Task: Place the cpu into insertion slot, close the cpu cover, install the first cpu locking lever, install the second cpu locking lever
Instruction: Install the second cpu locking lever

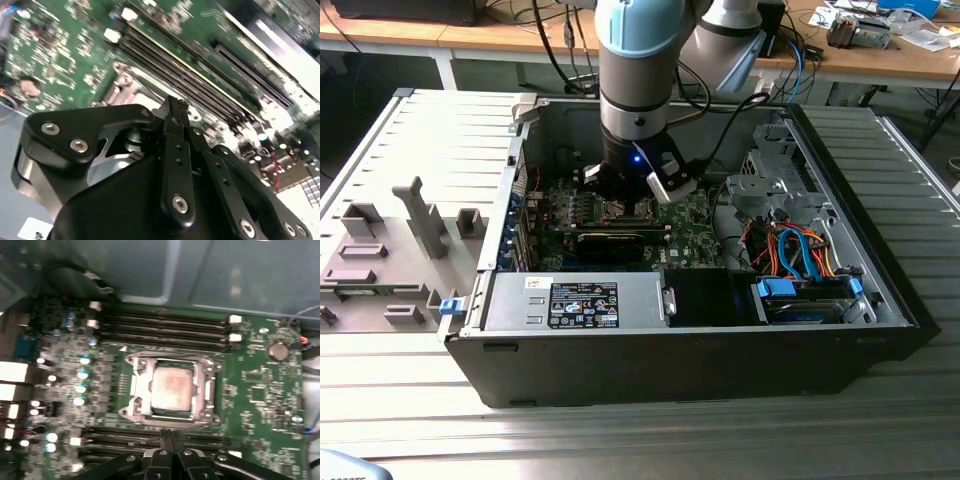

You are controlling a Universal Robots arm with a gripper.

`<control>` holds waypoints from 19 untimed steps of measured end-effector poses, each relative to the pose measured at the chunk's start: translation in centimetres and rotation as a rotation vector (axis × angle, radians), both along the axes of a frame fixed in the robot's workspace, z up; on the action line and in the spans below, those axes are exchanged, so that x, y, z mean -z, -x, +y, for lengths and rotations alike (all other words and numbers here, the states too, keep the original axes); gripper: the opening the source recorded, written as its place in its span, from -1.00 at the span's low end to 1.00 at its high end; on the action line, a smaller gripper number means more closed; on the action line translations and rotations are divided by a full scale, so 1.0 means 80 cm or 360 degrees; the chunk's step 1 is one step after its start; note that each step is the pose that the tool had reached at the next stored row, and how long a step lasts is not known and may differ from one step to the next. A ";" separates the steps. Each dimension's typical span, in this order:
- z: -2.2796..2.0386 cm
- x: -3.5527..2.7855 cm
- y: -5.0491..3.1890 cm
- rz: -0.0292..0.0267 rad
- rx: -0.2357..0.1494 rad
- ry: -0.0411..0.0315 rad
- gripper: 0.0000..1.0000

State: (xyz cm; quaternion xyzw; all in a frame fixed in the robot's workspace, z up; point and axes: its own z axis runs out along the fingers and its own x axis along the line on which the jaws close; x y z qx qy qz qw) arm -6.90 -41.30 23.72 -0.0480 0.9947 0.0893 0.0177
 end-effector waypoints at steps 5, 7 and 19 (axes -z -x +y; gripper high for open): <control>0.0000 0.0019 0.007 -0.00003 0.0000 -0.0001 -0.79; 0.0000 0.0019 0.007 -0.00002 0.0000 -0.0001 -0.79; 0.0000 0.0085 0.020 -0.00001 0.0000 -0.0001 -0.79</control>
